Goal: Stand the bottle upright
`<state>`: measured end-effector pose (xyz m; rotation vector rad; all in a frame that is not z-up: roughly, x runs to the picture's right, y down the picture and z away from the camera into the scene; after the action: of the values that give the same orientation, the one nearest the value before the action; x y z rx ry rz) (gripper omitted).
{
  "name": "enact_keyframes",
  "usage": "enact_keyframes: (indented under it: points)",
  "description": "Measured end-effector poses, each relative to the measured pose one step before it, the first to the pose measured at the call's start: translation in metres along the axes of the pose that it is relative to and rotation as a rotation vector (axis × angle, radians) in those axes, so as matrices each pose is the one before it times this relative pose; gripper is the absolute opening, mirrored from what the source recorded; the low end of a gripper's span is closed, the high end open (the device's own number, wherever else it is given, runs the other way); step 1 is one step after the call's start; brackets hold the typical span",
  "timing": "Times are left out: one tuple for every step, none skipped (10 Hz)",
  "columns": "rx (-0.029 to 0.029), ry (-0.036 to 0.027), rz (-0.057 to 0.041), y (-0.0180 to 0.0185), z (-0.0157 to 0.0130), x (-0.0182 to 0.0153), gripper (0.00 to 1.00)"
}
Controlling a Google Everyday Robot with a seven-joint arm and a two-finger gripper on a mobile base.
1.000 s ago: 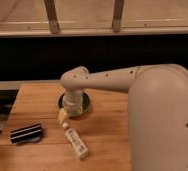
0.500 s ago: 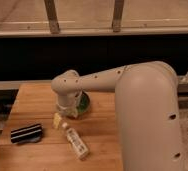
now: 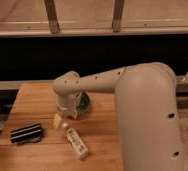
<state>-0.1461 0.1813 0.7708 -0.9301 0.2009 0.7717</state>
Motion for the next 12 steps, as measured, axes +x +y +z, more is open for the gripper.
enact_keyframes:
  points:
    - [-0.03634, -0.00506, -0.00228, -0.00149, 0.00455, -0.00068, 0.70]
    - [-0.01724, -0.00094, -0.00067, -0.00123, 0.00310, 0.00003, 0.70]
    - [-0.01130, 0.00056, -0.00347, 0.00063, 0.00344, -0.00102, 0.70]
    - [-0.01425, -0.00700, -0.00177, 0.00053, 0.00288, -0.00221, 0.70]
    - [-0.01277, 0.00105, 0.00541, -0.00352, 0.00267, 0.00222, 0.70]
    - [-0.00711, 0.00001, 0.00002, -0.00047, 0.00183, -0.00018, 0.70]
    - [-0.00844, 0.00135, -0.00337, 0.00062, 0.00328, -0.00161, 0.70]
    - [-0.00653, 0.00248, -0.00219, 0.00031, 0.00328, -0.00130, 0.70]
    - [-0.00732, 0.00164, -0.00093, -0.00051, 0.00254, -0.00059, 0.70]
    - [-0.00393, 0.00035, -0.00013, -0.00087, 0.00135, 0.00004, 0.70]
    - [-0.00316, 0.00136, 0.00032, -0.00038, 0.00177, -0.00049, 0.70]
    - [0.00314, 0.00484, 0.00051, -0.00080, 0.00101, 0.00004, 0.70]
